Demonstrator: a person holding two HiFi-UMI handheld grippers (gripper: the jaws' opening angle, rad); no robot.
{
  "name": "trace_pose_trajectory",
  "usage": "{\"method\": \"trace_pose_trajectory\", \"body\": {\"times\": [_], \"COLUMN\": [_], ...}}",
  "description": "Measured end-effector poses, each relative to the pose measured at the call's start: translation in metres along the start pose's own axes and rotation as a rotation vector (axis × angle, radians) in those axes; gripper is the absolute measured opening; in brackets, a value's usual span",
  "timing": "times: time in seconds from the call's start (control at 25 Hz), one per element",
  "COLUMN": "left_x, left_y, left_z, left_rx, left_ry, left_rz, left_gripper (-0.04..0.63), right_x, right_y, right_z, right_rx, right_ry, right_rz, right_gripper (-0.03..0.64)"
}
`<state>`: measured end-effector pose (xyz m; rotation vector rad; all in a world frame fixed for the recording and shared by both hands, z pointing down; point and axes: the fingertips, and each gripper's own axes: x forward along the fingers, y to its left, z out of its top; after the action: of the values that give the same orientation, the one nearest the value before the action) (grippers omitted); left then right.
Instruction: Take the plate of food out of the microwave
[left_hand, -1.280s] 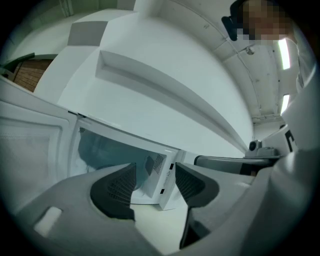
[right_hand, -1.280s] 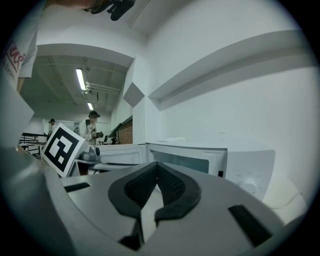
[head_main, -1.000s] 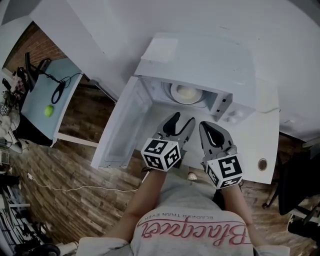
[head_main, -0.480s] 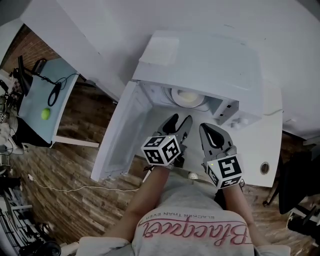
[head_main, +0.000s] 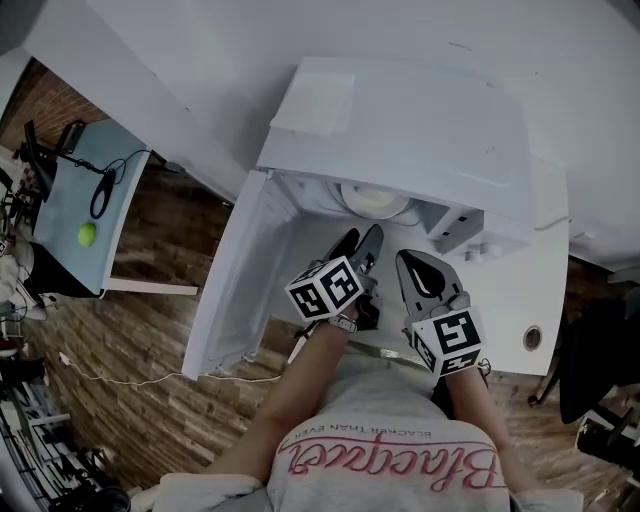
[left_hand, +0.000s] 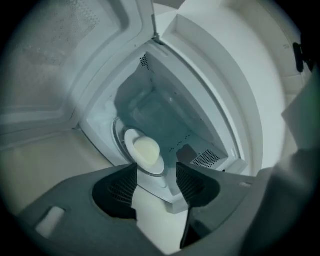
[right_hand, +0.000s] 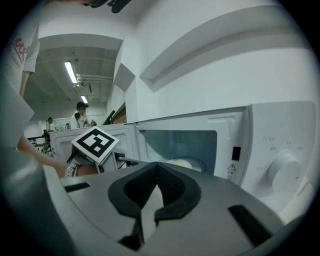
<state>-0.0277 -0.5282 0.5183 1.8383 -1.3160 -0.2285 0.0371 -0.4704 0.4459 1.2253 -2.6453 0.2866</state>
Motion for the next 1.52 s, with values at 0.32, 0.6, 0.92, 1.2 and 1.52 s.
{"method": "trace_pose_trajectory", "body": {"times": [0.32,0.6,0.92,1.2,1.52], "left_x": [0.023,0.037,0.053,0.054,0.042], "left_y": [0.028,0.048,0.059,0.067,0.06], "left_z": [0.001,-0.005,-0.009,-0.011,-0.01], "left_rx": [-0.171,-0.367,-0.482,-0.462,-0.489], "left_ry": [0.041,0.056,0.061,0.111,0.112], "left_rz": [0.123,0.2,0.268,0.346,0.323], "left_gripper": [0.249,0.249,0.249,0.247,0.148], "right_x": [0.011,0.023,0.031,0.033,0.03], "right_y": [-0.008,-0.014,-0.019,-0.024,-0.023], "right_z": [-0.005,-0.01,-0.015,-0.017,-0.017], "right_rx": [0.031,0.053,0.067,0.072,0.066], "right_ry": [0.02,0.034,0.047,0.052,0.05], "right_rz": [0.004,0.012,0.015,0.004,0.0], "right_gripper": [0.011,0.011,0.011,0.011,0.011]}}
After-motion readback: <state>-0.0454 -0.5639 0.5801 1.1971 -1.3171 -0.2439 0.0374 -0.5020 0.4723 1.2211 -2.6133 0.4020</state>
